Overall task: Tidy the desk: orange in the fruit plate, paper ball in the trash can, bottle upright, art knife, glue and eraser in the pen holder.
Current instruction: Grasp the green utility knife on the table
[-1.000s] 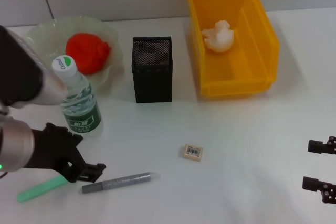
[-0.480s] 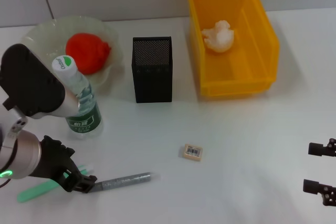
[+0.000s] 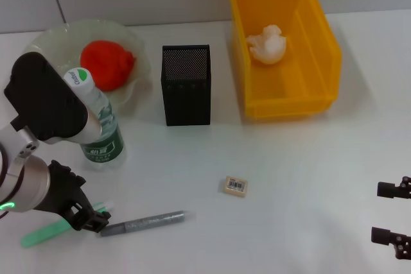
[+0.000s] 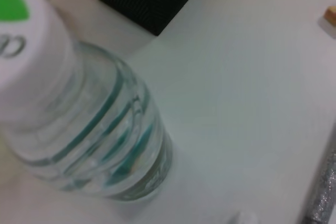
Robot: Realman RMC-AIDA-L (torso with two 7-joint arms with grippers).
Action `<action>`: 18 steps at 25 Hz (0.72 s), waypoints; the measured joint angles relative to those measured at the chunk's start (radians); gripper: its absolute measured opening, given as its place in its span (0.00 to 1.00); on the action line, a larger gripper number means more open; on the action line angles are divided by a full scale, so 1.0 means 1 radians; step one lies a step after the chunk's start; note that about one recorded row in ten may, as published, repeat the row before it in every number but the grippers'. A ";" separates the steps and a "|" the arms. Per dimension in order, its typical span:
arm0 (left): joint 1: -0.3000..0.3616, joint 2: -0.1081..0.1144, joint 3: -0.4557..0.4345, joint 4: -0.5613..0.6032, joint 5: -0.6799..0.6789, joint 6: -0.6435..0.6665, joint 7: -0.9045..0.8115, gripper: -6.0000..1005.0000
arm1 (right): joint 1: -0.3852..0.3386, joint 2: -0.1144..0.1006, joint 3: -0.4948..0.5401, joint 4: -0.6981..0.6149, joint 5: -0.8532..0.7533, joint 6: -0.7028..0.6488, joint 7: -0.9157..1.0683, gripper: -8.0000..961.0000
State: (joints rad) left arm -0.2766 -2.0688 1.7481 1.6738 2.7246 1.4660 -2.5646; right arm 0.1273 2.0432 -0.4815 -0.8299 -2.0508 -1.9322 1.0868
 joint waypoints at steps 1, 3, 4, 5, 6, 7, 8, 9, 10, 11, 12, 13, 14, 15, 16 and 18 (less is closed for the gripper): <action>-0.003 0.000 0.001 0.000 0.001 0.002 0.010 0.77 | 0.000 0.000 0.000 0.000 0.000 0.000 0.000 0.81; -0.003 0.000 0.001 0.000 0.001 0.002 0.010 0.77 | 0.000 0.000 0.000 0.001 -0.001 0.000 0.000 0.81; -0.015 0.000 0.002 -0.001 0.001 0.019 0.052 0.77 | 0.000 0.000 0.000 0.001 -0.002 0.000 0.000 0.81; -0.021 0.001 0.002 -0.002 0.001 0.026 0.069 0.77 | 0.000 0.000 0.000 0.001 -0.002 0.000 0.000 0.81; -0.021 0.001 0.002 -0.002 0.001 0.026 0.069 0.77 | 0.000 0.000 0.000 0.001 -0.002 0.000 -0.001 0.81; -0.025 0.001 0.002 -0.003 0.001 0.029 0.077 0.77 | 0.000 0.000 0.000 0.002 -0.002 0.000 -0.001 0.81; -0.031 0.002 -0.002 -0.009 0.001 0.031 0.086 0.77 | 0.000 0.000 0.000 0.002 -0.002 0.000 -0.001 0.81; -0.032 0.002 -0.003 -0.013 0.001 0.032 0.090 0.77 | -0.001 0.000 0.000 0.002 -0.002 0.000 -0.001 0.81; -0.036 0.002 -0.005 -0.020 0.002 0.033 0.097 0.77 | -0.001 0.000 0.000 0.002 -0.002 0.000 -0.001 0.81; -0.039 0.002 -0.006 -0.027 0.002 0.034 0.102 0.77 | -0.002 0.000 0.000 0.002 -0.002 0.000 -0.002 0.81; -0.048 0.001 -0.008 -0.045 0.003 0.037 0.113 0.77 | -0.002 0.000 0.000 0.002 -0.002 0.000 -0.002 0.81; -0.048 0.001 -0.008 -0.045 0.003 0.037 0.113 0.77 | -0.002 0.000 0.000 0.002 -0.002 0.000 -0.002 0.81; -0.051 0.001 -0.008 -0.052 0.003 0.039 0.117 0.77 | -0.003 0.000 0.000 0.002 -0.002 0.000 -0.002 0.81; -0.054 0.001 -0.009 -0.058 0.004 0.039 0.120 0.77 | -0.003 0.000 -0.001 0.002 -0.002 0.000 -0.002 0.81; -0.056 0.001 -0.010 -0.063 0.009 0.039 0.123 0.77 | -0.004 0.000 -0.002 0.002 -0.002 0.000 -0.002 0.81; -0.058 0.001 -0.012 -0.068 0.018 0.036 0.131 0.77 | -0.004 0.000 -0.004 0.002 -0.002 0.000 -0.002 0.81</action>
State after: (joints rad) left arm -0.3343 -2.0678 1.7366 1.6062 2.7427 1.5016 -2.4333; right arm 0.1232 2.0432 -0.4851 -0.8283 -2.0532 -1.9325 1.0844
